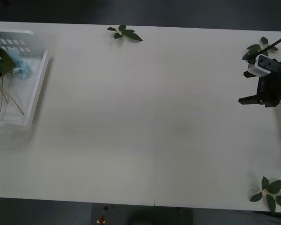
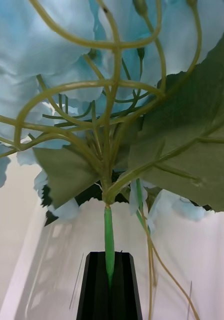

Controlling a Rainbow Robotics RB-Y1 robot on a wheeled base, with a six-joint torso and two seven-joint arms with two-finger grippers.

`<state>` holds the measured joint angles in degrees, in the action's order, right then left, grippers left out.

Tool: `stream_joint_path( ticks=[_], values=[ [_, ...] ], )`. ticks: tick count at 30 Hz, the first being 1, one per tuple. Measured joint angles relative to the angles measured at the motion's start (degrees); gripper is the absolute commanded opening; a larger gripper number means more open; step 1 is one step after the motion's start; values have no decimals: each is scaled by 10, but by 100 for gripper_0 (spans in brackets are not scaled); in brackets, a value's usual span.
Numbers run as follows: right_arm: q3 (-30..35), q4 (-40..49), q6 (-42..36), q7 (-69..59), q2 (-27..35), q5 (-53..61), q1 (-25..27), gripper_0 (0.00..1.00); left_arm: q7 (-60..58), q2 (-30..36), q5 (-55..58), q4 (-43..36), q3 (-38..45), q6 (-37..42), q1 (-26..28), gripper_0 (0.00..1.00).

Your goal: Put the red flowers into the right box and the blue flowers into the left box

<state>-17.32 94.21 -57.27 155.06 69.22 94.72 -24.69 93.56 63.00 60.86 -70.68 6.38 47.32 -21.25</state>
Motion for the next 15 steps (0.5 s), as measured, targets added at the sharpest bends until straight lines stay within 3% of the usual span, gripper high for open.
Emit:
stream_joint_path(
  ticks=[4, 15],
  values=[
    [0, 0, 0, 0, -1, 0, 0, 84, -71, -3, -4, 3, -51, -91, 0, 0],
    [0, 0, 0, 0, -1, 0, 0, 84, -141, -24, -29, 17, -137, -189, 0, 0]
  ],
)
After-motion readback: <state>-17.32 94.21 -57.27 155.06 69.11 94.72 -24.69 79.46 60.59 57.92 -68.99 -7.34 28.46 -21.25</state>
